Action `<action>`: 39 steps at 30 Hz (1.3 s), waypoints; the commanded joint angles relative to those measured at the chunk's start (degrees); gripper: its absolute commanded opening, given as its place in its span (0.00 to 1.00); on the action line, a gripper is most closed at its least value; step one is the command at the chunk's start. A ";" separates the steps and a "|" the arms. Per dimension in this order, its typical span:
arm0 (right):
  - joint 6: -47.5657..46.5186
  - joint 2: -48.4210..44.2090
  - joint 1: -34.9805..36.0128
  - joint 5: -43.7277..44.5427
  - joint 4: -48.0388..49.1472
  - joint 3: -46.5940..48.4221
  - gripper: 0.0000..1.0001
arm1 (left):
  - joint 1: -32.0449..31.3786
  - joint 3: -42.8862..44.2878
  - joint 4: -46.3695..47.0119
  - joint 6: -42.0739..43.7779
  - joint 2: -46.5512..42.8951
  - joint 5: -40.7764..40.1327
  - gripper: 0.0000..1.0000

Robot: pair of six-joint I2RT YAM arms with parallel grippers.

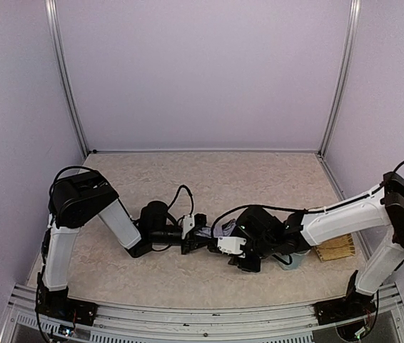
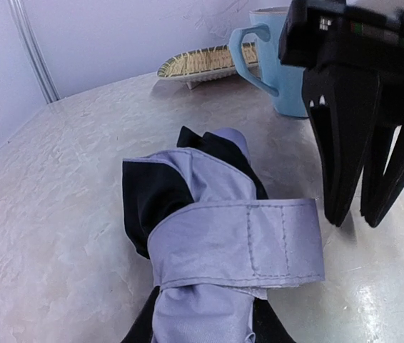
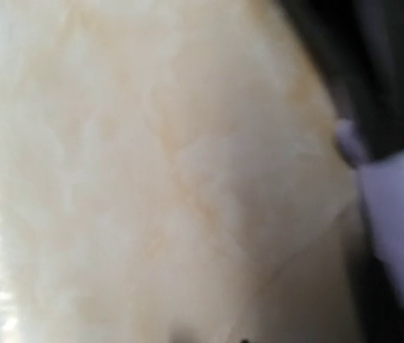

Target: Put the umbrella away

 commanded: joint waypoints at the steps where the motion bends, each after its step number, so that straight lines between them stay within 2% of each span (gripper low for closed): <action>1: 14.30 -6.99 -0.47 -3.89 -2.83 3.55 0.24 | 0.91 -3.30 -6.39 -5.70 2.66 -3.70 0.00; 3: 22.69 -8.14 -0.56 -3.68 -3.69 5.51 0.28 | 0.89 -4.67 -3.95 -8.26 2.65 -6.13 0.00; 7: 39.29 -8.03 -1.02 0.12 -9.03 10.02 0.41 | 0.66 -7.48 1.05 -13.17 2.61 -10.08 0.00; 10: 52.70 -6.60 -3.49 -1.02 -12.37 12.22 0.43 | 0.27 -9.34 3.76 -15.83 2.73 -12.18 0.00; 12: 59.66 -6.23 -6.60 -3.90 -11.66 11.23 0.45 | -0.23 -10.35 4.83 -16.73 2.72 -12.95 0.00; 15: 66.06 -6.85 -10.34 -9.48 -4.75 7.34 0.46 | -1.02 -11.77 6.03 -16.99 2.44 -13.66 0.00; 18: 67.27 -6.73 -11.27 -13.87 3.15 5.47 0.48 | -1.52 -12.37 6.07 -17.12 2.19 -14.59 0.00; 24: 66.73 -1.28 -11.28 -19.85 8.36 7.38 0.44 | -2.03 -12.88 6.41 -17.74 2.19 -15.18 0.00; 31: 65.56 4.02 -11.28 -22.12 9.44 11.37 0.43 | -2.47 -12.68 5.87 -17.43 2.07 -15.35 0.00; 39: 64.19 8.45 -11.30 -23.46 8.70 13.83 0.30 | -2.65 -12.24 3.66 -16.44 1.83 -15.10 0.00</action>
